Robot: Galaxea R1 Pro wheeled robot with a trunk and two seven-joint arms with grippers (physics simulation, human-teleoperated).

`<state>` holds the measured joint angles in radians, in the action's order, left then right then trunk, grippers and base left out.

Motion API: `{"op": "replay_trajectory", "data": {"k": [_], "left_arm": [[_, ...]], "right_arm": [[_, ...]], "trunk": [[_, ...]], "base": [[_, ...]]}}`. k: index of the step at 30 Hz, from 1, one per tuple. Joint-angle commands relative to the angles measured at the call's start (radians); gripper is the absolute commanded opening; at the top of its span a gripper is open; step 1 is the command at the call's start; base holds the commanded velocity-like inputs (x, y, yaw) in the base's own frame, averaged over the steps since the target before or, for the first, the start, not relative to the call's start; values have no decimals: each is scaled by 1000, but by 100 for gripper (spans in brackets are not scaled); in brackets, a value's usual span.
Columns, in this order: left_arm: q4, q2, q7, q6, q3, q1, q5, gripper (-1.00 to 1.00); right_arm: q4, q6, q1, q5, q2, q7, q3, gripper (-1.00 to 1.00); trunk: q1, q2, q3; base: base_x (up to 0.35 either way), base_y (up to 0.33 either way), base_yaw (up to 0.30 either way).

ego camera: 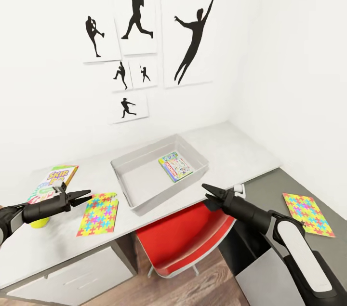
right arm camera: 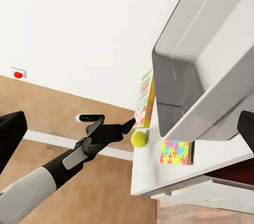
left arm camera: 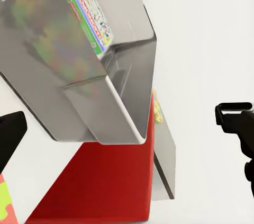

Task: Put all the toys in the child's room - the three board games (two on the bed and one on the table), the two jigsaw puzzles on the table, and the tennis ball on the table - inside the toy box on the table in the child's room.

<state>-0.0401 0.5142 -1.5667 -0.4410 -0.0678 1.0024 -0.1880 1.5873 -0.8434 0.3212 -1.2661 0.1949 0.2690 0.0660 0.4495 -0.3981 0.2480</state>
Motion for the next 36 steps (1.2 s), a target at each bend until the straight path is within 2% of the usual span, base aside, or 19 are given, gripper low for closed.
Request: {"op": "replay_trajectory", "data": {"k": [1,4,6,15,18,20,22,24,34,36], "left_arm": [[0,0,-4,-11,-7,1,7,100],[0,1,-4,-10,-7,1,7,100],[0,2,-4,-10,-7,1,7,100],[0,3,-4,-10,-7,1,7,100],[0,3,-4,-10,-7,1,7,100],[0,3,-4,-10,-7,1,7,100],[0,3,-4,-10,-7,1,7,100],[0,3,-4,-10,-7,1,7,100],[0,4,-4,-10,-9,1,7,100],[0,4,-4,-10,-9,1,7,100]], "right_arm": [[0,-1,1,5,0,5,0,100],[0,9,1,6,2,5,1,100],[2,45,1,6,3,5,9,100],[-2,56,1,18,2,4,10,100],[-11,61,1,57,1,4,6,100],[-29,80,1,117,2,6,2,100],[-37,94,1,154,3,10,3,100],[-41,105,1,176,2,21,5,100],[-45,187,1,204,5,90,9,100],[-47,197,1,231,6,103,9,100]], "trunk": [[1,-2,2],[1,-2,1],[1,-2,1],[1,-2,1],[1,-2,1],[1,-2,1],[1,-2,1],[1,-2,0],[1,-2,-14],[1,-2,-17]], "base": [[-8,2,-2],[-5,1,-1],[-1,0,0],[0,0,0],[0,0,0],[0,0,0],[0,0,0],[0,0,0],[0,0,0],[0,0,0]]}}
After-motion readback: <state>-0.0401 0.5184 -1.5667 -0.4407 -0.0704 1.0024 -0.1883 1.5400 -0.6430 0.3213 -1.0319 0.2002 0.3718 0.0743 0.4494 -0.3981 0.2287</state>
